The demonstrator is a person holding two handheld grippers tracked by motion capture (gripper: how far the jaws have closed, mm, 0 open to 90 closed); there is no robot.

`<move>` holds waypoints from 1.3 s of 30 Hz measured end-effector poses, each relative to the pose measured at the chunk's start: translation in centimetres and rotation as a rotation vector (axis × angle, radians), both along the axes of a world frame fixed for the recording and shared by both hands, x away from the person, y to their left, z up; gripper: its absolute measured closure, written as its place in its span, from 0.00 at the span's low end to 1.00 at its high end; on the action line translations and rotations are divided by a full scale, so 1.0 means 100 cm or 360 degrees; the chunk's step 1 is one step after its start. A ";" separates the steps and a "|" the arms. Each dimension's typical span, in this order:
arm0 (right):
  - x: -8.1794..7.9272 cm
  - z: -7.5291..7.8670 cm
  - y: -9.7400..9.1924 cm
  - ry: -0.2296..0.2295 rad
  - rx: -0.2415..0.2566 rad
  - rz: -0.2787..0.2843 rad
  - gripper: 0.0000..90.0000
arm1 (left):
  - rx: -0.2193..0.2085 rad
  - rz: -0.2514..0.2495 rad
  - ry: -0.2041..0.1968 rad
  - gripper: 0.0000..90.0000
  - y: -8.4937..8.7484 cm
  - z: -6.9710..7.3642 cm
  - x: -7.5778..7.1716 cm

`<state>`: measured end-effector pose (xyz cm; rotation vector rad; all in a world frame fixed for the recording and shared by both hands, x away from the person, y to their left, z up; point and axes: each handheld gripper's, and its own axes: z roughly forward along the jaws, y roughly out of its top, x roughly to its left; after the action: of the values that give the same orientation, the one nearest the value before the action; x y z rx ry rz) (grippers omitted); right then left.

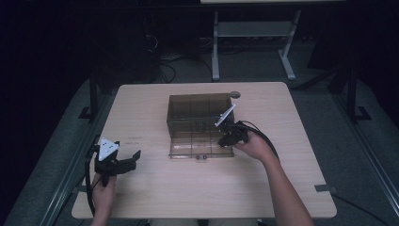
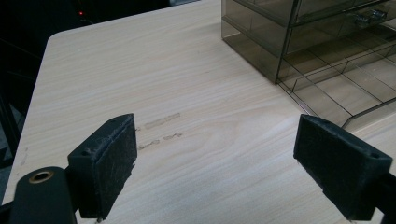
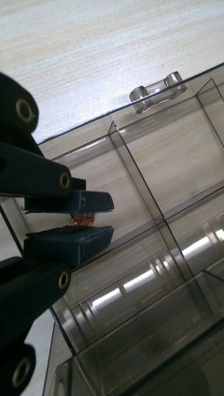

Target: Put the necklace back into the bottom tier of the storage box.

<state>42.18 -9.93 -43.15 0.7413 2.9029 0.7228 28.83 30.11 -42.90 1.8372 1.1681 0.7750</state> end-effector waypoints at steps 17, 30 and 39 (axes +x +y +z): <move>-0.008 0.011 -0.006 -0.0039 0.0015 0.0009 0.71 | 0.0006 -0.0002 0.0003 0.15 -0.001 0.000 0.000; -0.012 0.016 -0.009 -0.0035 0.0021 0.0020 0.63 | 0.0009 -0.0005 0.0004 0.15 -0.001 0.000 0.000; -0.016 0.021 -0.015 -0.0054 0.0029 0.0018 0.59 | 0.0008 -0.0003 0.0001 0.14 -0.001 0.000 0.000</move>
<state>40.61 -11.44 -41.06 0.7080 2.8761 0.7565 28.84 29.97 -42.94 1.8425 1.1657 0.7767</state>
